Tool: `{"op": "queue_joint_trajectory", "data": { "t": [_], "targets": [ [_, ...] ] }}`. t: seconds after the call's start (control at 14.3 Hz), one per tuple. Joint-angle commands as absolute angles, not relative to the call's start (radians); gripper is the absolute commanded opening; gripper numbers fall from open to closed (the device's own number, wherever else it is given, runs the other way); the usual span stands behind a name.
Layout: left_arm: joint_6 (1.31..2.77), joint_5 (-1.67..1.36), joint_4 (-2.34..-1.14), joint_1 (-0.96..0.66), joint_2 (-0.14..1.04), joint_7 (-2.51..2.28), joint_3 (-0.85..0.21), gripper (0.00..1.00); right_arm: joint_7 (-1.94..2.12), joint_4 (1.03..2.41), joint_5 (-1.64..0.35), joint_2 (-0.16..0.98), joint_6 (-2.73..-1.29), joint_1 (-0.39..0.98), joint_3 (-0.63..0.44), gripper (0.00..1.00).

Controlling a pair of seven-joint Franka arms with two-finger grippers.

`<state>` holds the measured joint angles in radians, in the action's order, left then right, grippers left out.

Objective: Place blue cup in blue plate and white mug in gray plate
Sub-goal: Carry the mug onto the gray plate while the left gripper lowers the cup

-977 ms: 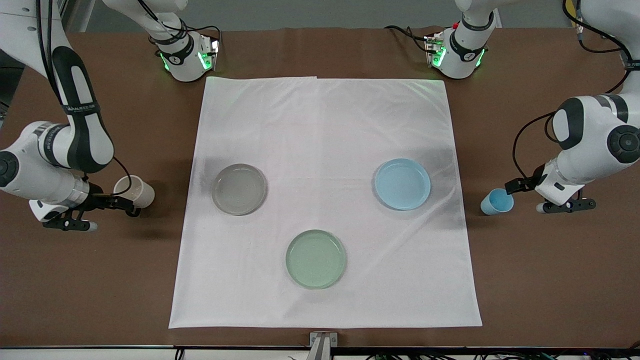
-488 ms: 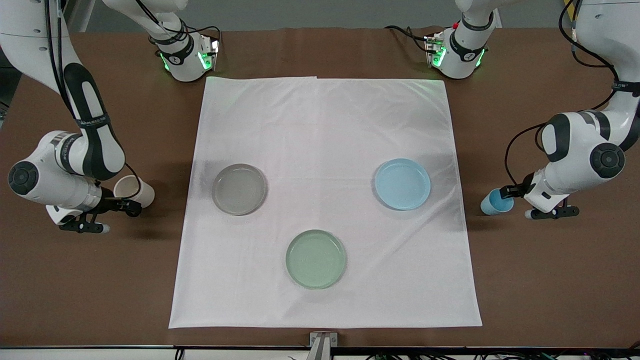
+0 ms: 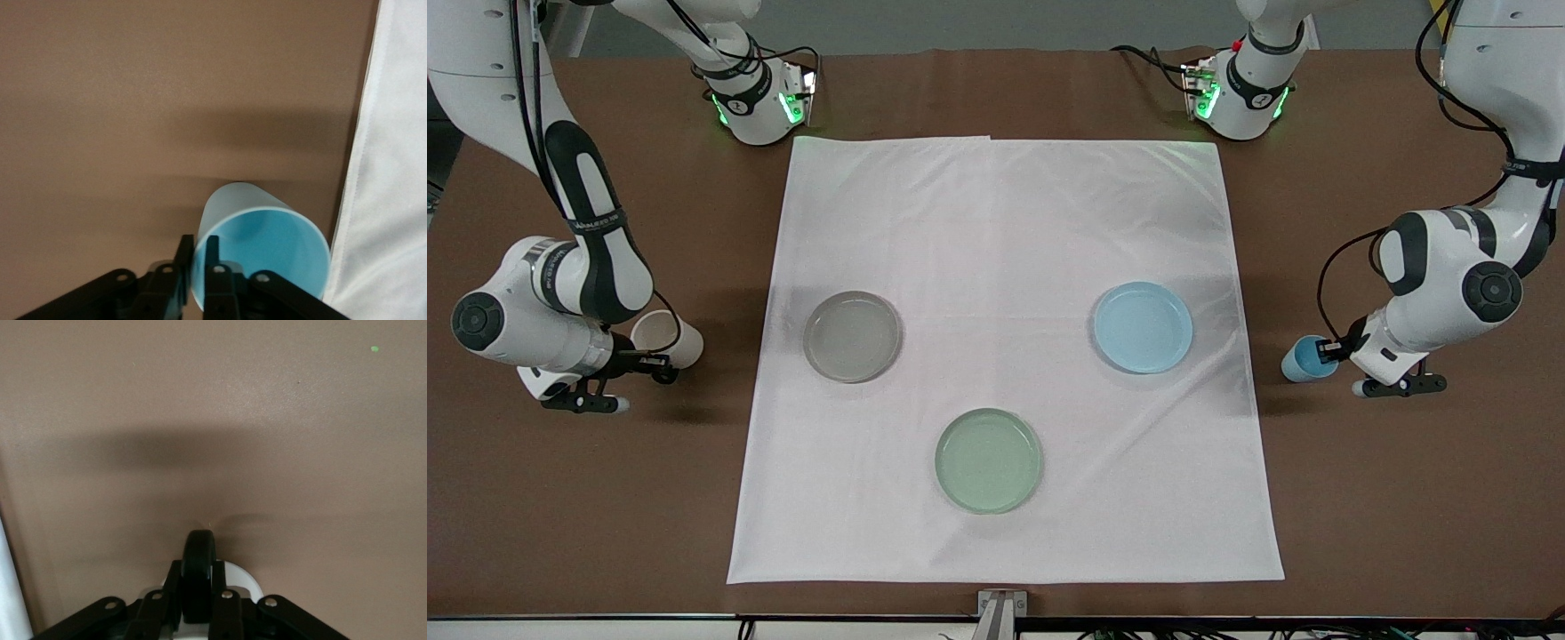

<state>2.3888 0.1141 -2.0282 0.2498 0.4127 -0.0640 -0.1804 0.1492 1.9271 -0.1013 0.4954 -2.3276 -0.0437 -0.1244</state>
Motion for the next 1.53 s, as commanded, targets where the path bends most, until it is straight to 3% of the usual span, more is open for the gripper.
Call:
{"op": "queue_joint_trajectory", "data": {
  "t": [0.0,0.14,0.28,0.49,0.77,1.33,1.47],
  "targets": [
    [2.392,0.132,-2.014,0.244,0.407,-0.078,-0.186,0.00,0.155,1.908,-0.118,0.473,-2.284,-0.043,-0.110,0.00],
    [2.378,0.132,-2.000,0.242,0.379,-0.095,-0.208,0.00,0.041,1.817,-0.118,0.451,-2.119,-0.017,-0.101,0.00],
    [2.309,0.132,-1.979,0.242,0.345,-0.144,-0.260,0.00,-0.082,1.811,-0.123,0.418,-2.072,0.043,-0.092,0.00],
    [2.171,0.130,-1.945,0.242,0.315,-0.331,-0.392,0.00,-0.236,1.897,-0.204,0.365,-2.135,0.164,-0.090,0.00],
    [2.146,0.130,-1.945,0.227,0.334,-0.578,-0.538,0.00,-0.519,2.009,-0.207,0.354,-2.330,0.351,-0.091,0.00],
    [2.275,0.132,-1.957,0.083,0.446,-0.816,-0.540,0.01,-0.629,2.051,-0.204,0.362,-2.370,0.446,-0.092,0.00],
    [2.279,0.135,-1.957,0.081,0.465,-0.816,-0.538,0.13,-0.629,2.057,-0.201,0.364,-2.379,0.446,-0.092,0.00]
  ]
}}
